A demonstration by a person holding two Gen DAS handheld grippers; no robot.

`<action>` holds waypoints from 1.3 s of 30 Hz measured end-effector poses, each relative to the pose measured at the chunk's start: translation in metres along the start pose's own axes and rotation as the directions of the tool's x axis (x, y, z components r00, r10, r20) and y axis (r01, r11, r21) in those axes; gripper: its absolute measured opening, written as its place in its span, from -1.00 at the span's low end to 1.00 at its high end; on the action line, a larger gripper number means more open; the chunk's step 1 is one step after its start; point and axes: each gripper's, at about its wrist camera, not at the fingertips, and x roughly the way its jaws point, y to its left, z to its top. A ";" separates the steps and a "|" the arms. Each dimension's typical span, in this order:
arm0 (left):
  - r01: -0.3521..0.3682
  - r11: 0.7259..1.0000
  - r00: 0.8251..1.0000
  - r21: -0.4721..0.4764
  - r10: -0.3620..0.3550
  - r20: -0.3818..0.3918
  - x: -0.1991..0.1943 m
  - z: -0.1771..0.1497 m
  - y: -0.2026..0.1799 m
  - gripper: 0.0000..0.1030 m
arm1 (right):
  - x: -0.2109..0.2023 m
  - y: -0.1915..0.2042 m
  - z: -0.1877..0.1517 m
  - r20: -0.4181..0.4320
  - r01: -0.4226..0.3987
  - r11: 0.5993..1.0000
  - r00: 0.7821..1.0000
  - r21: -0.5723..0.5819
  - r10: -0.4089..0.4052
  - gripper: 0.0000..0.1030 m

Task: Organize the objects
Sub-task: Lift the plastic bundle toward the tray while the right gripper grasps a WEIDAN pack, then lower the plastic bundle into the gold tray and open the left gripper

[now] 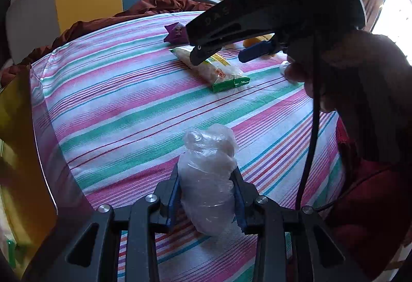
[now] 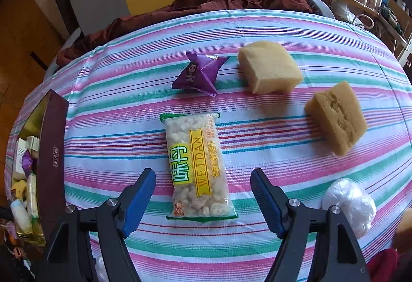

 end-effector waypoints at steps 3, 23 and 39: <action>0.003 1.000 1.000 -0.001 -0.003 0.011 -0.004 -0.004 0.001 -0.29 | 0.015 0.006 0.002 -0.031 0.039 0.998 0.999 -0.039 -0.041 0.38; -0.070 0.991 0.981 -0.110 0.089 0.171 -0.103 -0.004 0.022 -0.37 | 0.018 0.006 -0.011 -0.023 0.085 0.990 0.996 -0.113 -0.088 -0.13; -0.334 0.846 0.889 -0.416 0.429 0.157 -0.161 -0.036 0.139 -0.35 | 0.012 0.015 -0.018 0.015 0.158 0.972 0.987 -0.177 -0.158 -0.14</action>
